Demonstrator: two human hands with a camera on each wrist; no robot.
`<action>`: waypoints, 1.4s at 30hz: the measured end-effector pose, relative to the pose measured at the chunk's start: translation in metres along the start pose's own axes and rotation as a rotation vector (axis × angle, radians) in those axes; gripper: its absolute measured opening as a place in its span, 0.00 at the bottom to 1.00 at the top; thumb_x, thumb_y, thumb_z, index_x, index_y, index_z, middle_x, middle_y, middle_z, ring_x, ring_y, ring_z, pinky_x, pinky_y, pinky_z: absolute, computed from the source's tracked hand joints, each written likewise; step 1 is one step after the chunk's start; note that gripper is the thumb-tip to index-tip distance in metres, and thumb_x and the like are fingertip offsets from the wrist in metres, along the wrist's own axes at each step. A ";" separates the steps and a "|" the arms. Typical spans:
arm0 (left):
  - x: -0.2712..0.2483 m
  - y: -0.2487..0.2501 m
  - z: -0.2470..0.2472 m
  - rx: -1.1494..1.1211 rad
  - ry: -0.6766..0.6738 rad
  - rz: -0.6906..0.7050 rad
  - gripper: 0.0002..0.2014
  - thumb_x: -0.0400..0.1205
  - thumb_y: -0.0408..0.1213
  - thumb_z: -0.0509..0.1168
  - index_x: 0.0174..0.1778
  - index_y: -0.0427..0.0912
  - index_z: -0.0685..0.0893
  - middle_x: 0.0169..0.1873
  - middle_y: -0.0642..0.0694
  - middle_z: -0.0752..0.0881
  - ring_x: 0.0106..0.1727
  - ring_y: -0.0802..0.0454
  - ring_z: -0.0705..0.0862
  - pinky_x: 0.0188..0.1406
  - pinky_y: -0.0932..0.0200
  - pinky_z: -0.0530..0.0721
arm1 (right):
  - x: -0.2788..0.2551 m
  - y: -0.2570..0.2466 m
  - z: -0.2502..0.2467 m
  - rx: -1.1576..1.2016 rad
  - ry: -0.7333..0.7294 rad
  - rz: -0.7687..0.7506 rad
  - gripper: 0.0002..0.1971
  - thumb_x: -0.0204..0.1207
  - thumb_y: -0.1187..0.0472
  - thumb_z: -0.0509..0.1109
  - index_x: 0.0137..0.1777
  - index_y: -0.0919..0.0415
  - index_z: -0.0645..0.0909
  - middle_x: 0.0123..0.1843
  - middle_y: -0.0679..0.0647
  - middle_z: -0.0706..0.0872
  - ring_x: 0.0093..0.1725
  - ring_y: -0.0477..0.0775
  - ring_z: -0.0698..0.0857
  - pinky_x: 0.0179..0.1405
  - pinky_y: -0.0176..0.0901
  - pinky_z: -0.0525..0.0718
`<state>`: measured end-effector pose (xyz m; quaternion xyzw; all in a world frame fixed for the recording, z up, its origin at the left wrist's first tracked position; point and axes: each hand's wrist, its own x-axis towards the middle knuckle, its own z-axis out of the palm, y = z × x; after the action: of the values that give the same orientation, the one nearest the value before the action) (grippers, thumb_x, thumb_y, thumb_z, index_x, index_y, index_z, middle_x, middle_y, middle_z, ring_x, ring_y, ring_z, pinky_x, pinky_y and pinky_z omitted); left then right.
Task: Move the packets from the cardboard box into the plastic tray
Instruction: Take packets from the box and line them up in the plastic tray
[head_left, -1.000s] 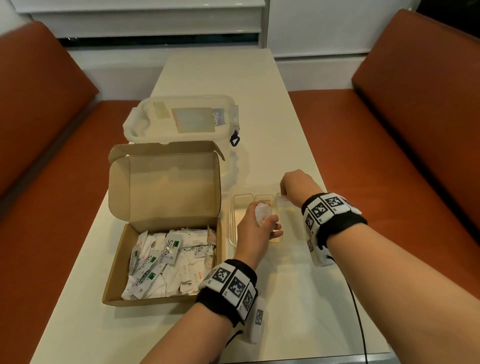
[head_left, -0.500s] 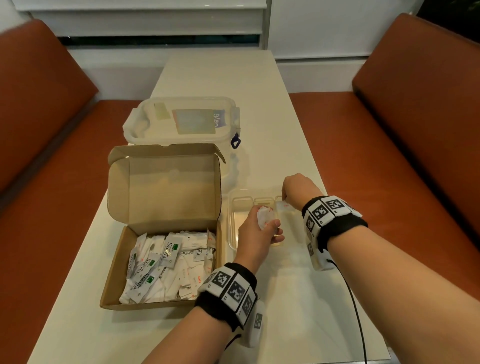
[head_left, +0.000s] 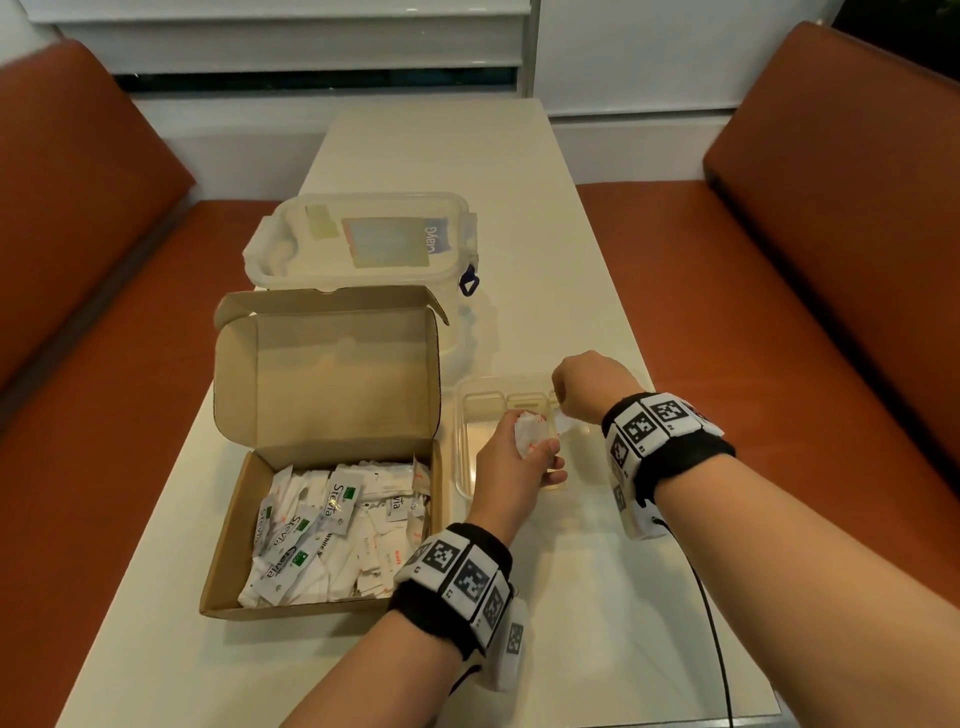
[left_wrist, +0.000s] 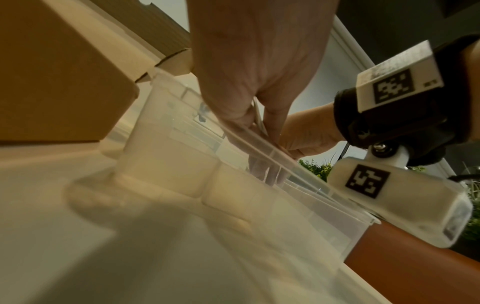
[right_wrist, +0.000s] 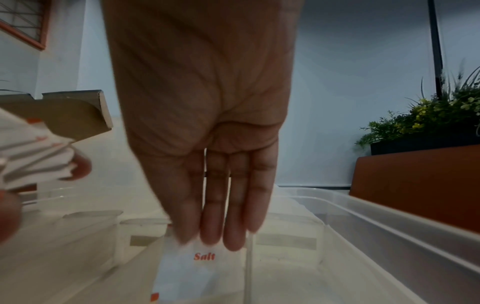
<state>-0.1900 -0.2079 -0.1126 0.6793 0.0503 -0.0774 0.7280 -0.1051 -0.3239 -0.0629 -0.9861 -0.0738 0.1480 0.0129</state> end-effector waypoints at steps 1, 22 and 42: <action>0.000 0.000 0.000 0.003 0.000 0.000 0.12 0.81 0.27 0.65 0.49 0.52 0.76 0.42 0.44 0.82 0.35 0.51 0.85 0.35 0.59 0.89 | -0.001 -0.001 0.001 -0.007 -0.027 0.003 0.09 0.75 0.68 0.66 0.51 0.64 0.86 0.50 0.59 0.88 0.47 0.60 0.85 0.44 0.44 0.82; 0.001 0.001 0.000 0.018 0.013 -0.034 0.10 0.80 0.26 0.64 0.52 0.44 0.76 0.39 0.43 0.81 0.33 0.50 0.84 0.36 0.57 0.89 | 0.003 0.002 0.008 0.016 -0.112 0.013 0.13 0.81 0.66 0.60 0.60 0.63 0.83 0.59 0.59 0.86 0.58 0.59 0.84 0.57 0.45 0.82; 0.001 0.002 0.001 0.043 0.012 -0.037 0.10 0.81 0.26 0.64 0.55 0.41 0.76 0.41 0.43 0.81 0.34 0.51 0.84 0.36 0.56 0.89 | 0.000 0.005 0.001 0.126 0.043 -0.030 0.17 0.77 0.73 0.60 0.55 0.57 0.85 0.57 0.55 0.86 0.55 0.57 0.85 0.57 0.45 0.83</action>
<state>-0.1888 -0.2090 -0.1111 0.6943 0.0656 -0.0879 0.7113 -0.1045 -0.3284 -0.0637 -0.9851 -0.0789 0.1310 0.0787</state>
